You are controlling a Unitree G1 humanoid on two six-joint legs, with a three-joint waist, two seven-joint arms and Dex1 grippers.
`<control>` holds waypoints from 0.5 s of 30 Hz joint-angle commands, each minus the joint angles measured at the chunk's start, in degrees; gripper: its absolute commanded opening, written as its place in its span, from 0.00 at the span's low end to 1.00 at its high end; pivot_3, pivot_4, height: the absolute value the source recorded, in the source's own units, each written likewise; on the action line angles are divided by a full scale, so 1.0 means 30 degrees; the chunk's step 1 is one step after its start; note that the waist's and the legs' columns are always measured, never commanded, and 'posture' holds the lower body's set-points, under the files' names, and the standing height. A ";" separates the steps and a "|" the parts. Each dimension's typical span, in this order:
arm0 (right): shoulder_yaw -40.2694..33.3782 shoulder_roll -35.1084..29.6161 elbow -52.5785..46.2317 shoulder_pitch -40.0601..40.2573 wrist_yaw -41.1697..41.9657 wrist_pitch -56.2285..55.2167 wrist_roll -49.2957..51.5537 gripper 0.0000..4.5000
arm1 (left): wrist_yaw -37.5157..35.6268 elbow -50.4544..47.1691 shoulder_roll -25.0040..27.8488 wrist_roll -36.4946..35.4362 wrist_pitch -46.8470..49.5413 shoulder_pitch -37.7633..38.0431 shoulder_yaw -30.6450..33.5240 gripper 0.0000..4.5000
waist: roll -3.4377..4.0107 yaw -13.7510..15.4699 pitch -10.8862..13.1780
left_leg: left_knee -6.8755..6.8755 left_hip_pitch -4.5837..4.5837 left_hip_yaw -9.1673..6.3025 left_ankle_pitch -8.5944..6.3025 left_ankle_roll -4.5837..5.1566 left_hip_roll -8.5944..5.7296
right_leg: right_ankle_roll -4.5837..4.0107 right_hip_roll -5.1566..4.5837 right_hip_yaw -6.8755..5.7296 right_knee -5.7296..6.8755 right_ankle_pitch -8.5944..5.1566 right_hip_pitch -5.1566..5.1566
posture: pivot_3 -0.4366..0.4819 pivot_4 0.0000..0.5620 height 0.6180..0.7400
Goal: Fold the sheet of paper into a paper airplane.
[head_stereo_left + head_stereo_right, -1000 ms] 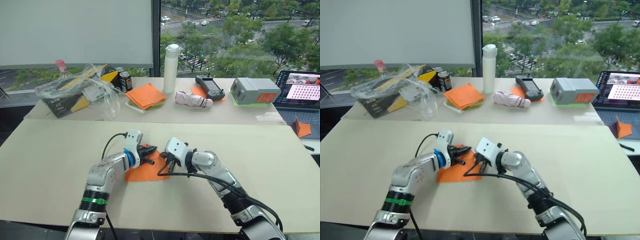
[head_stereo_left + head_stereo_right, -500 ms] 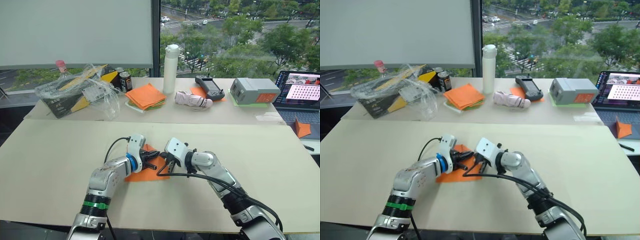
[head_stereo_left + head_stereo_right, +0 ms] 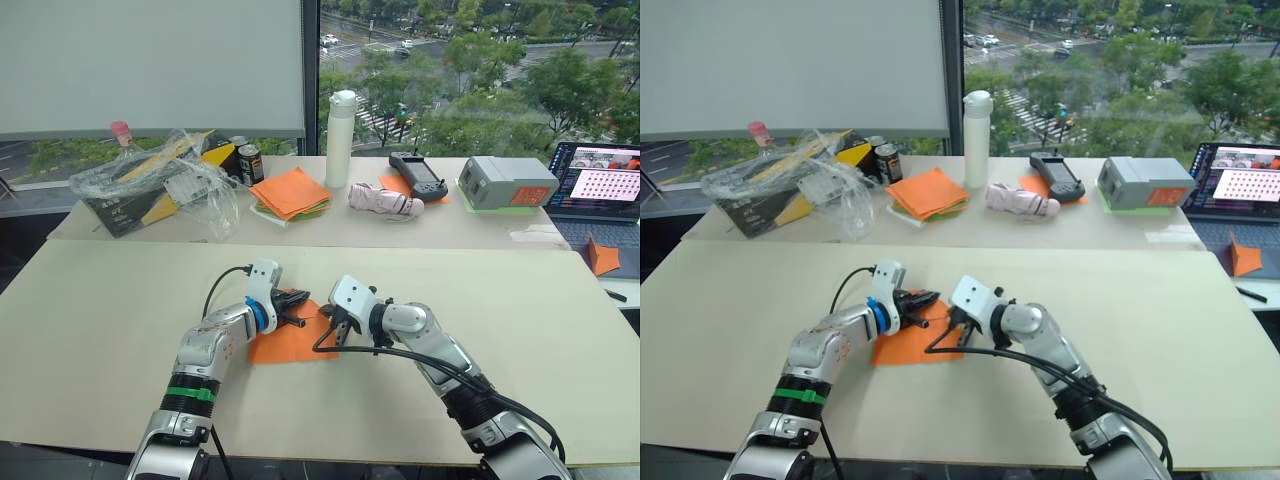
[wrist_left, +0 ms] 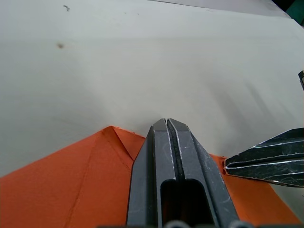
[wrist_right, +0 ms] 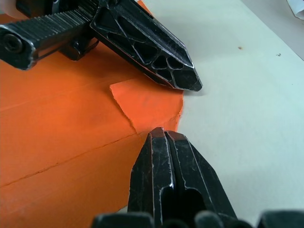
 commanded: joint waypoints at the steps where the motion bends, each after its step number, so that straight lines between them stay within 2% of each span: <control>1: 0.0108 -0.0181 0.0210 0.0190 0.0051 0.0465 -0.0175 0.00 | 0.0184 0.0469 0.0442 0.0586 0.0044 0.0404 0.0111 0.00 | 0.0001 -0.0005 -0.0001 | 0.0000 0.0001 -0.0001 -0.0002 0.0002 0.0000 | 0.0000 0.0000 -0.0001 0.0000 0.0000 0.0000 | 0.48 0.27 1.00; 15: -0.0347 0.1679 0.0950 -0.1061 -0.0622 -0.0189 0.0428 0.00 | 0.0257 -0.0398 0.0184 0.0604 0.0260 0.1152 -0.0284 0.00 | 0.0001 -0.0161 -0.0001 | -0.0013 0.0004 -0.0003 -0.0003 0.0005 0.0003 | 0.0000 0.0004 0.0002 0.0008 0.0000 -0.0009 | 0.48 0.27 1.00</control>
